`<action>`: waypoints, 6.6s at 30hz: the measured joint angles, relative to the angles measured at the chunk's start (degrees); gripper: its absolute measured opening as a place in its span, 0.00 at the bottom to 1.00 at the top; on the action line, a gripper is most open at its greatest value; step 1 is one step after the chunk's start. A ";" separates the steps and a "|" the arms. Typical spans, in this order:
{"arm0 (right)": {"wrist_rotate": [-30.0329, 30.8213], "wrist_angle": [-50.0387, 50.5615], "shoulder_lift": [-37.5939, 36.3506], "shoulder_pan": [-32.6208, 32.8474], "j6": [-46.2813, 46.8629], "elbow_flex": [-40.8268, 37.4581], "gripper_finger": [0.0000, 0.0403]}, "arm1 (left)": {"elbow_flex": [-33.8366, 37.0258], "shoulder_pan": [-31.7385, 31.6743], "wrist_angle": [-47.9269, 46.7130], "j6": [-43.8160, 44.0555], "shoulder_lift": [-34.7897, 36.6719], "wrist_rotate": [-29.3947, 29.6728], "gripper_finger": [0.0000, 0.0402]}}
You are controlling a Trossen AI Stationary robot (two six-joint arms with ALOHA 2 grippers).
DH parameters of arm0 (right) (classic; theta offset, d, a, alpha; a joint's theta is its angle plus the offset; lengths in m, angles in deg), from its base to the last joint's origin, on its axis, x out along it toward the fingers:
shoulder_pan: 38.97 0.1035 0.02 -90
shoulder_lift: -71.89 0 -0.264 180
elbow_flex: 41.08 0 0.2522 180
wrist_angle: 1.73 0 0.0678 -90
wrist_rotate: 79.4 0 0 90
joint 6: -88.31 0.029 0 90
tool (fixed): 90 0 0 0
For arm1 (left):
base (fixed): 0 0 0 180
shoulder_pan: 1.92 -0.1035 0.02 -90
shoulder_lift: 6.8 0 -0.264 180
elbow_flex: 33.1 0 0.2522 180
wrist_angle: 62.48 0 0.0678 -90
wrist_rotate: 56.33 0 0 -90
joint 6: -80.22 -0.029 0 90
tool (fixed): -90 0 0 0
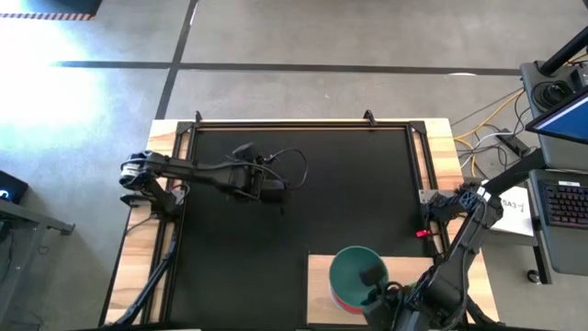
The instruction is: Place and stack bowls onto a shelf
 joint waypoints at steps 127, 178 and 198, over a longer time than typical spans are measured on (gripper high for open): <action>12.86 -89.71 -82.58 -52.92 -17.16 -103.80 0.19 | 28.88 -16.17 67.47 -20.69 2.10 -7.79 0.38; 16.90 -89.69 -82.26 -52.92 -21.08 -103.87 0.19 | 83.53 -16.92 109.64 -29.50 55.05 -15.39 0.38; 16.90 -89.67 -82.20 -52.92 -21.09 -103.84 0.19 | 91.54 -16.92 100.49 -30.92 76.25 -15.40 0.38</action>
